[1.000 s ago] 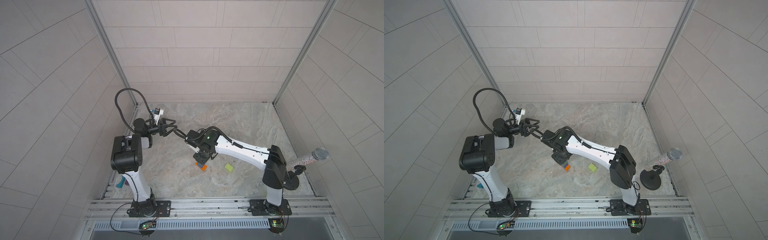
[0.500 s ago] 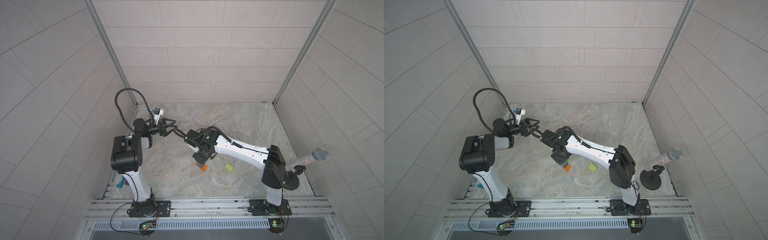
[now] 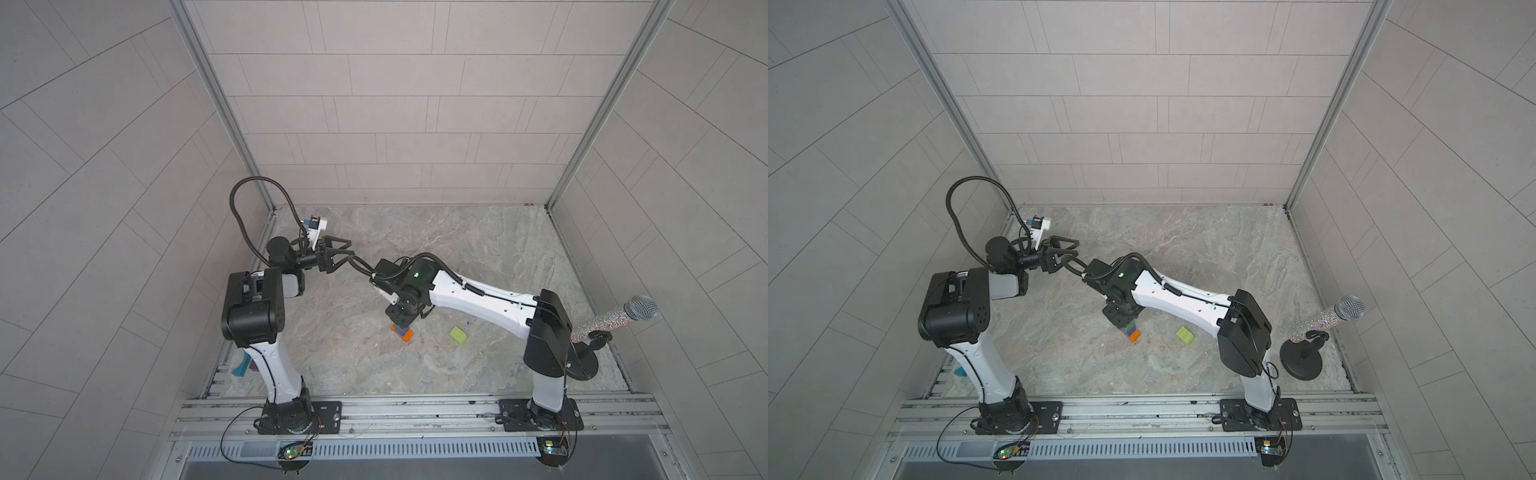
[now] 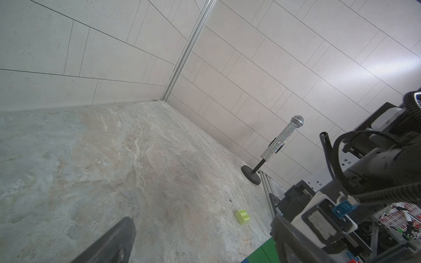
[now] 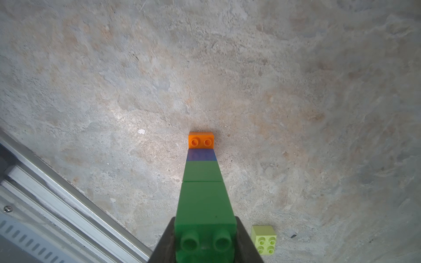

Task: Assemble the number 1 with lego
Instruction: Assemble the lego brick with the lego brick.

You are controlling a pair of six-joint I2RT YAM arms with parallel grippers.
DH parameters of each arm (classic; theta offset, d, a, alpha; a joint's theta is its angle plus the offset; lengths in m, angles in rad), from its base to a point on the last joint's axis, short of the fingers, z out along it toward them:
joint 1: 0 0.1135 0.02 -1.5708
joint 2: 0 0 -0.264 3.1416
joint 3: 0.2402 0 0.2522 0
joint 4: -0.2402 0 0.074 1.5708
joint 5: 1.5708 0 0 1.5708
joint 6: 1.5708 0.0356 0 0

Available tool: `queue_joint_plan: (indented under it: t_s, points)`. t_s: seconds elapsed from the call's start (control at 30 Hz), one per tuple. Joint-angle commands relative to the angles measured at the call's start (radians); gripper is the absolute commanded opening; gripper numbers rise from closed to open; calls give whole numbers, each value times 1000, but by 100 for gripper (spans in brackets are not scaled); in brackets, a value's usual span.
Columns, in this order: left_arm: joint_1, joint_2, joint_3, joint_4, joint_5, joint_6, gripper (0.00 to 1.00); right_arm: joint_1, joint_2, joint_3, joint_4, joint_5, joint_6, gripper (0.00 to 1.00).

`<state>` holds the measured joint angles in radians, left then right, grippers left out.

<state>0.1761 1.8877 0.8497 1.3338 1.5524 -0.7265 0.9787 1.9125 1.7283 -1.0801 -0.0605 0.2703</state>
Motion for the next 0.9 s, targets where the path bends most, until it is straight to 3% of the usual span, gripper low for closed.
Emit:
queue_joint_plan:
  t_s: [0.0, 0.5, 0.8, 0.87]
  points:
    - [0, -10, 27, 33, 44, -22, 100, -17, 36, -38, -13, -62, 20, 9]
    - [4, -9, 30, 33, 45, -28, 100, 27, 115, 42, -133, 103, 65, 8]
    - [6, -10, 31, 30, 43, -27, 100, 46, 124, -14, -76, 70, 163, 8]
    - [7, -10, 30, 31, 43, -27, 100, 46, 119, -7, -78, 61, 173, 13]
